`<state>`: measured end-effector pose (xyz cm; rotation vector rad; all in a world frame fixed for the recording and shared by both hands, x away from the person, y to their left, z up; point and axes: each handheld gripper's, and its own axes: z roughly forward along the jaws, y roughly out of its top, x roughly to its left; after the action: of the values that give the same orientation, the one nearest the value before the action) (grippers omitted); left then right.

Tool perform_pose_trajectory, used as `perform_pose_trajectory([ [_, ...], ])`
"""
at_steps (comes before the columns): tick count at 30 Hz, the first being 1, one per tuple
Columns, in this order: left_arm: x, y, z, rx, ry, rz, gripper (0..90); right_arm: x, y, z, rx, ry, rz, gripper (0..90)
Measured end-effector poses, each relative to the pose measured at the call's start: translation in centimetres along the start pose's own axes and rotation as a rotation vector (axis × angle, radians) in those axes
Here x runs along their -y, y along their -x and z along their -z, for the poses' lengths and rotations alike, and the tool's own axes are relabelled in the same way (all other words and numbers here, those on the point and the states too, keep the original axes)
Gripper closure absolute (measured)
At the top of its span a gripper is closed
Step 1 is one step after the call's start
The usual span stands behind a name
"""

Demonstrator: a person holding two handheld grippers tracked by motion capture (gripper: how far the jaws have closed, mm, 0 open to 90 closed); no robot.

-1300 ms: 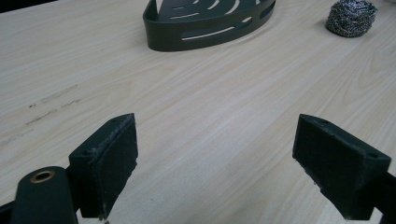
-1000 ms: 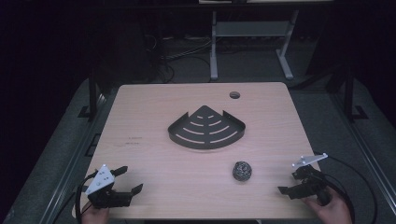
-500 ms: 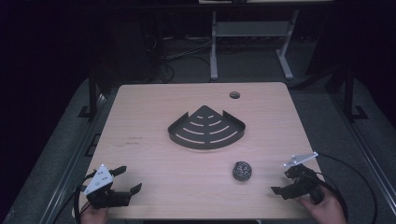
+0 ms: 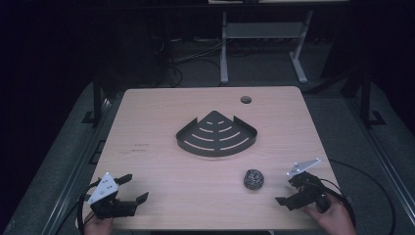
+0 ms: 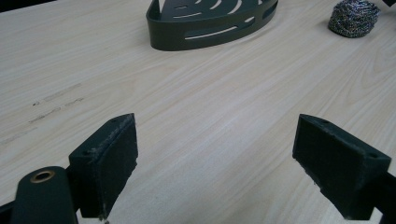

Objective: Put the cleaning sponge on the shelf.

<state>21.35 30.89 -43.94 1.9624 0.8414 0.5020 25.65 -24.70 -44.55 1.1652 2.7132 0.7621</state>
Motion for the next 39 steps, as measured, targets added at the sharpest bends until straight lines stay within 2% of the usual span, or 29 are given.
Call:
perform_pose_trajectory([
  [9,-0.1,0.1,0.1,-0.001,0.008,0.005,13.3,-1.0,-0.6,-0.3,-0.023,0.003,0.031,15.1],
  [18,-0.1,0.0,0.1,0.000,0.014,0.012,13.3,-2.1,-1.2,-0.9,-0.038,-0.017,0.069,15.1],
  [30,-0.1,-0.1,0.2,-0.009,0.012,0.007,13.3,-4.4,-2.2,-1.6,-0.057,-0.030,0.136,15.1],
  [39,-0.1,-0.1,0.3,-0.010,0.010,0.008,13.3,-5.8,-2.6,-2.6,-0.070,-0.050,0.159,15.1],
])
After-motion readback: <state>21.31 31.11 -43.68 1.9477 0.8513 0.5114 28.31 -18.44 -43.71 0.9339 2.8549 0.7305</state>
